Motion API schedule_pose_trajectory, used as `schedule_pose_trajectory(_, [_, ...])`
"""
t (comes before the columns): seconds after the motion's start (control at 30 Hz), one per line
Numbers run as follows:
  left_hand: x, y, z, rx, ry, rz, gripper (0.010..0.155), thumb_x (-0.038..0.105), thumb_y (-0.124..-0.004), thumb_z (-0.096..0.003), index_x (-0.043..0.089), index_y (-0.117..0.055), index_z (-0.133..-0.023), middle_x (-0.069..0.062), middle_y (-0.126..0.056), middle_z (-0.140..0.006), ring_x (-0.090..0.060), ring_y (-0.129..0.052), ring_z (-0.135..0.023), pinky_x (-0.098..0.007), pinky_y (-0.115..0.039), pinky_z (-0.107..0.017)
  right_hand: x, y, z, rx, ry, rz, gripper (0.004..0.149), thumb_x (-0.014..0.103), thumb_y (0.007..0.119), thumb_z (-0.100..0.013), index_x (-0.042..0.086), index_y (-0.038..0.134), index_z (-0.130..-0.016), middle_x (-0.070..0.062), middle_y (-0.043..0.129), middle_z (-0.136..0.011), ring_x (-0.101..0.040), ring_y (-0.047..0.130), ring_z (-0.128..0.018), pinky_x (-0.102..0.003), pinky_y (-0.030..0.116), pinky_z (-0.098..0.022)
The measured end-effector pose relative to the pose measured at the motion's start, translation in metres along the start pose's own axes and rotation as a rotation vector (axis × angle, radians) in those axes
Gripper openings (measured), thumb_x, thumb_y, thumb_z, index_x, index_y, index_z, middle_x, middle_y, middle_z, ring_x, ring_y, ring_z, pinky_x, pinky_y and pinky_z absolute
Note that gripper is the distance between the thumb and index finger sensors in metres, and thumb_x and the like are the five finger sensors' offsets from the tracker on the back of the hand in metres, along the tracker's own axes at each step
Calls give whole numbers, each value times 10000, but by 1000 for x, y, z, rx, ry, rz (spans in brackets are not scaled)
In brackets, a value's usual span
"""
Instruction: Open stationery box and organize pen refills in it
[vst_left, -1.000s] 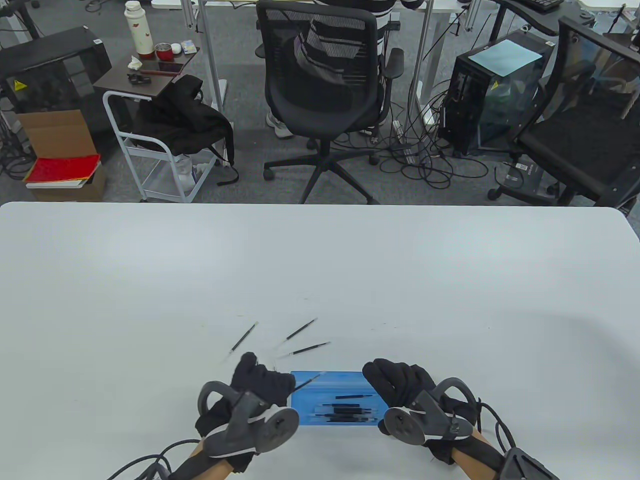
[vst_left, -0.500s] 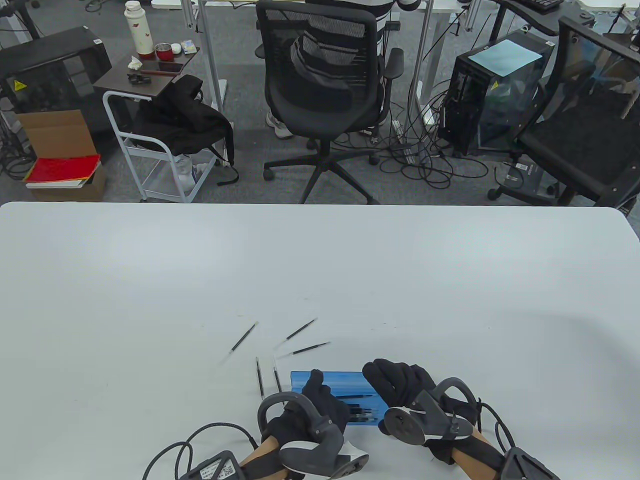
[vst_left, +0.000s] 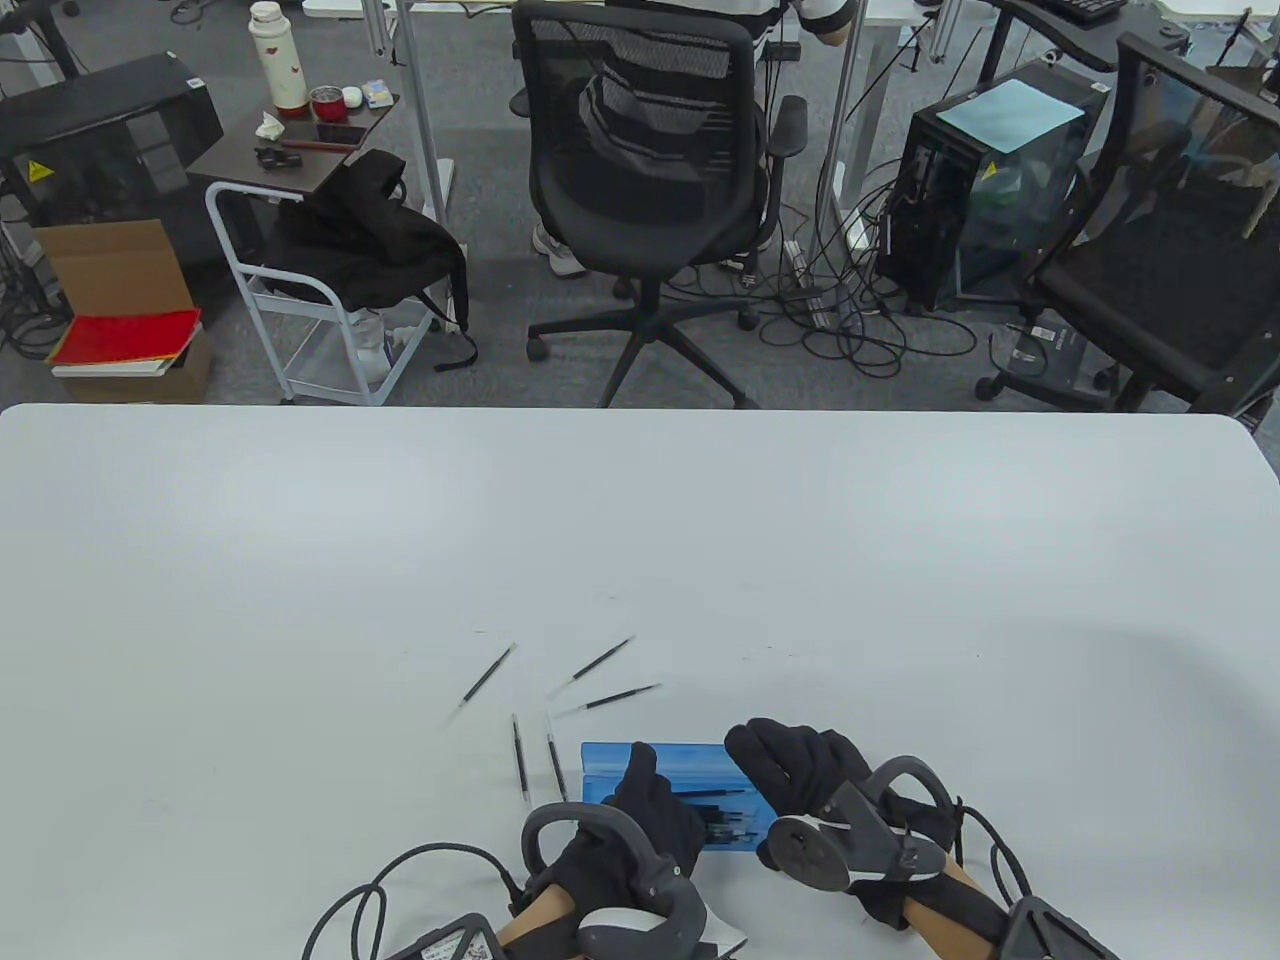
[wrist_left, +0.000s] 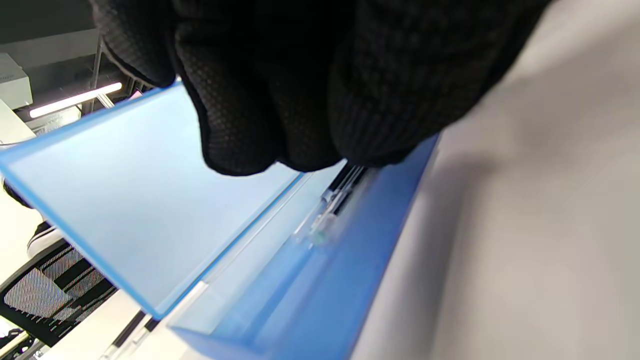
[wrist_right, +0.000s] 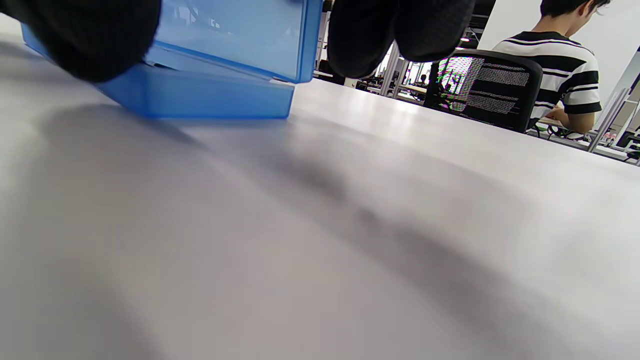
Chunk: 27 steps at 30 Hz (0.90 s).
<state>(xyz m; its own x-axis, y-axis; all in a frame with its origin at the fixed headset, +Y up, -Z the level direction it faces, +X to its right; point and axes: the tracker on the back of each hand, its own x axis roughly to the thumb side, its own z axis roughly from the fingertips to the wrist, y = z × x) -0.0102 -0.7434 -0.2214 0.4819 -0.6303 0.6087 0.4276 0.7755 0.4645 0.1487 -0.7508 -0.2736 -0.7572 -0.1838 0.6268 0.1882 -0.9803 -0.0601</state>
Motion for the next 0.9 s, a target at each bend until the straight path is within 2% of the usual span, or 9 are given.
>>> schedule_pose_trajectory(0.23, [-22,11,14,61,80,157,498,324,-916,-450,205,-825,-925,26,-989,-825,-225,-1038,-745,-595,-663,-749,0,0,0,-1,0,0,1123,588,751,-421,179,-42,-1103,-150,232,-1219,-418,644,-1057,-598,604,-783])
schedule_pose_trajectory(0.43, [-68,16,37,73,336,301,487,321,-919,-456,181,-843,-917,7,-1003,-809,-245,-1048,-723,-606,-668,-735,0,0,0,-1,3,2,1123,588,751,-422,179,-43,-1103,-151,234,-1219,-419,644,-1057,-597,604,-783])
schedule_pose_trajectory(0.63, [-91,-11,44,-67,580,332,489,324,-918,-458,146,-857,-909,-19,-1018,-789,-266,-1061,-693,-621,-674,-713,1,0,1,-1,5,3,1124,589,750,-421,178,-45,-1103,-155,234,-1219,-418,642,-1058,-597,604,-782])
schedule_pose_trajectory(0.9, [-101,-54,38,-243,712,422,504,329,-918,-457,124,-855,-913,-41,-1019,-788,-287,-1062,-683,-625,-679,-699,1,0,1,-1,7,4,1118,586,750,-424,180,-39,-1104,-154,236,-1220,-418,649,-1054,-597,604,-782])
